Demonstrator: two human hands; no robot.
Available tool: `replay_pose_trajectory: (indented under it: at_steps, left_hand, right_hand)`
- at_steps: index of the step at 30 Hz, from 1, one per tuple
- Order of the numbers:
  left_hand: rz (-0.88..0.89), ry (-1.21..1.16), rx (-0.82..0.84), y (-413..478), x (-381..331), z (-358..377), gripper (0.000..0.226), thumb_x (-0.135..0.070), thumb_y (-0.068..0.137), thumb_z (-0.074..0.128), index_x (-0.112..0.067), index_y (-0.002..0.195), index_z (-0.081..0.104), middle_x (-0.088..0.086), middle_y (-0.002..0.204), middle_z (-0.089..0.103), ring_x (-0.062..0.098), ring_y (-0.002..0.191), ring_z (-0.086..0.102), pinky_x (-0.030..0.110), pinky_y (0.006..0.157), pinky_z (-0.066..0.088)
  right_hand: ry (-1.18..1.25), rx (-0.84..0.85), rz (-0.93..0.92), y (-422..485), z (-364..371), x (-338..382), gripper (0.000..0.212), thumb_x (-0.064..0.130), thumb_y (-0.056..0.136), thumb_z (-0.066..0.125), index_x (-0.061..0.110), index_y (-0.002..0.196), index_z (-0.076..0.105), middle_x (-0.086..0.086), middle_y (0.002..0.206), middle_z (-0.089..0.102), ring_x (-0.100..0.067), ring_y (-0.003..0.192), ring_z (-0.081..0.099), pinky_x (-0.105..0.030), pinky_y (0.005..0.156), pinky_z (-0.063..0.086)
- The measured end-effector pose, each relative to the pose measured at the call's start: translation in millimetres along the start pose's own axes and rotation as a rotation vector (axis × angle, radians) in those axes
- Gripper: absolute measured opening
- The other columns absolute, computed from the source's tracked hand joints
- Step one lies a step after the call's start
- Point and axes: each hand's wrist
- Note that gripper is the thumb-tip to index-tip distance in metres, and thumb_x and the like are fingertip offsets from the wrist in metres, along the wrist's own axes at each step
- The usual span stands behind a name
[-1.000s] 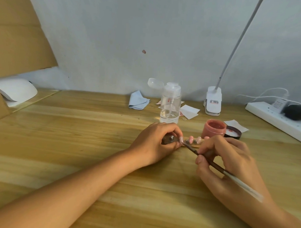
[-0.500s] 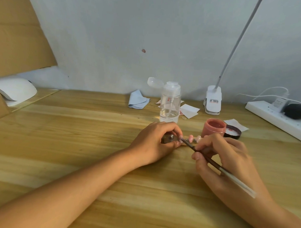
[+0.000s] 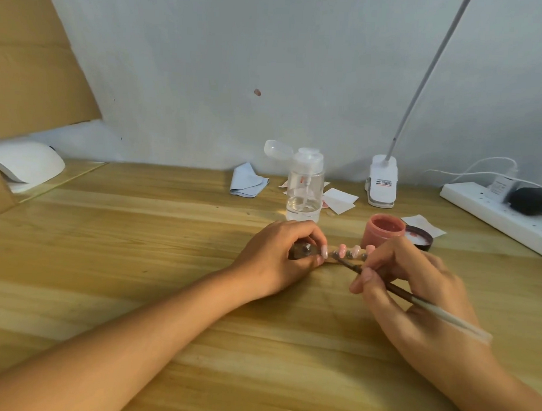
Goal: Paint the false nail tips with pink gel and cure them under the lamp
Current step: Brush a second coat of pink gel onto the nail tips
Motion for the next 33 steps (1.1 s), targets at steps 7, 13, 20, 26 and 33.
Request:
replay_pose_trajectory:
  at_steps: [7,13,20,26,33]
  left_hand:
    - [0.008,-0.012,-0.010,-0.7,2.1,0.6,0.013,-0.018,0.082,0.069,-0.030,0.085,0.065,-0.015,0.084,0.067,0.007,0.080,0.059,0.026,0.065,0.041]
    - [0.015,-0.021,-0.003,-0.8,3.2,0.7,0.013,-0.017,0.083,0.069,-0.029,0.084,0.065,-0.014,0.085,0.067,0.010,0.078,0.058,0.028,0.065,0.045]
    - [0.005,-0.004,-0.004,0.0,2.1,1.1,0.012,-0.017,0.082,0.069,-0.028,0.083,0.065,-0.011,0.086,0.068,0.011,0.081,0.060,0.030,0.067,0.046]
    - [0.009,0.000,-0.006,-1.6,0.4,-1.1,0.012,-0.018,0.084,0.071,-0.029,0.086,0.066,-0.014,0.084,0.066,0.005,0.077,0.057,0.024,0.064,0.042]
    - [-0.014,0.029,-0.011,-1.3,-3.7,-0.6,0.019,-0.017,0.083,0.072,-0.034,0.081,0.063,-0.013,0.085,0.067,0.007,0.083,0.058,0.027,0.069,0.044]
  right_hand:
    - [-0.008,0.033,0.005,0.9,2.1,-3.1,0.008,0.022,0.084,0.059,0.027,0.083,0.053,0.011,0.073,0.068,-0.007,0.077,0.065,-0.022,0.090,0.039]
    - [0.101,-0.027,0.030,2.6,0.6,-2.4,0.006,0.021,0.087,0.057,0.023,0.082,0.053,0.014,0.072,0.070,-0.007,0.077,0.065,-0.014,0.074,0.043]
    - [0.093,-0.004,0.025,0.3,0.4,-3.4,0.006,0.021,0.085,0.055,0.024,0.080,0.052,0.012,0.069,0.069,-0.008,0.075,0.065,-0.014,0.077,0.041]
    - [0.050,0.037,-0.002,2.3,2.4,-3.2,0.015,0.013,0.088,0.066,0.023,0.087,0.055,0.011,0.075,0.069,-0.007,0.076,0.066,-0.023,0.077,0.047]
    - [-0.125,0.023,-0.093,-0.3,2.1,-2.9,0.010,0.032,0.080,0.054,0.023,0.084,0.056,0.019,0.070,0.057,-0.002,0.074,0.057,-0.019,0.089,0.037]
Point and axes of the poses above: each hand's wrist, its own y-axis towards the middle knuckle, its own z-axis out of the palm, x = y × z
